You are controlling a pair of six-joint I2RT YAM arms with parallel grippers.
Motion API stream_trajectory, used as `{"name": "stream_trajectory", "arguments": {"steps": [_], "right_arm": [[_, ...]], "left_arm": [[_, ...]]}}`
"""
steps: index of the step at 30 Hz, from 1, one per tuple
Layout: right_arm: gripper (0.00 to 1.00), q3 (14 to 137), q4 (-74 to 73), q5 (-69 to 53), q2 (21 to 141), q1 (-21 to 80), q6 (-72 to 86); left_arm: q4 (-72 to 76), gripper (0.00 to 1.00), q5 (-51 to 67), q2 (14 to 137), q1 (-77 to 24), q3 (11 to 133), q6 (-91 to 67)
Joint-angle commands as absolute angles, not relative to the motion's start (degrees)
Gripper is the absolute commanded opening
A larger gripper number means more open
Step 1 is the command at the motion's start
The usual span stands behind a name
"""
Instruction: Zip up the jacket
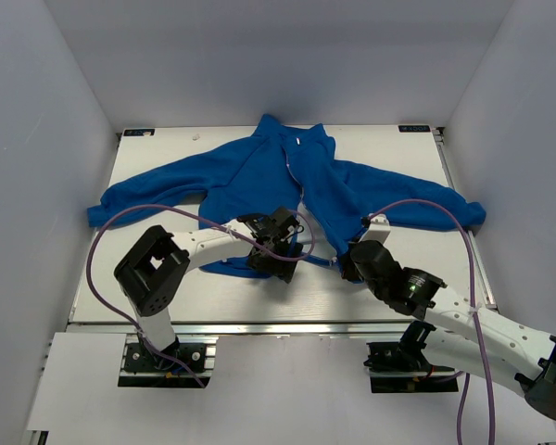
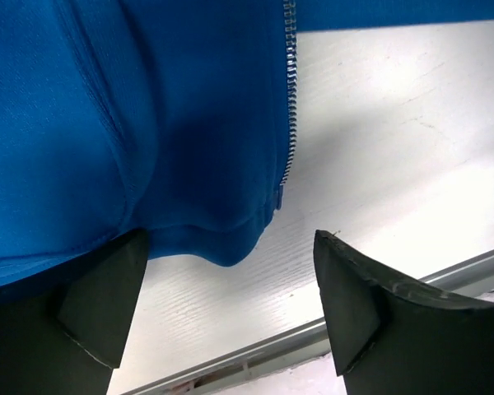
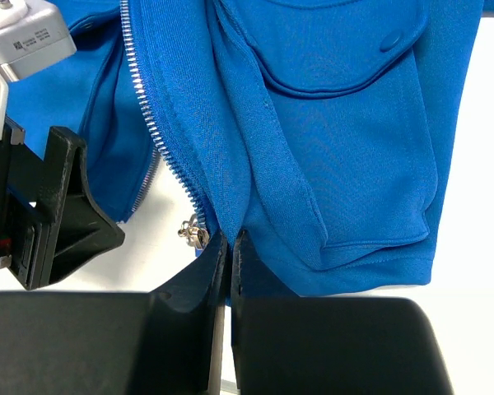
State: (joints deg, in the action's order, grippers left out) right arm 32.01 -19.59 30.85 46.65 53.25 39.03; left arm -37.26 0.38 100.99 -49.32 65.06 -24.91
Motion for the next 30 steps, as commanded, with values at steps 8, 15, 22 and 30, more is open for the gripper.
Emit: {"name": "stream_trajectory", "arguments": {"steps": [8, 15, 22, 30], "right_arm": [[0.00, 31.5, -19.0, 31.6, 46.5, 53.0, 40.2], [0.00, 31.4, -19.2, 31.7, 46.5, 53.0, 40.3], [0.00, 31.1, -19.7, 32.4, 46.1, 53.0, 40.3], [0.00, 30.8, -20.5, 32.9, 46.8, 52.9, 40.8]], "left_arm": [[-37.9, 0.84, -2.2, 100.7, -49.7, 68.6, -26.1], [-39.2, 0.76, -4.9, 102.5, -49.7, 71.5, -28.0], [-39.2, 0.74, -5.6, 102.5, -49.7, 67.8, -28.3], [-37.0, 0.59, -5.7, 103.4, -49.9, 66.9, -27.9]]}}
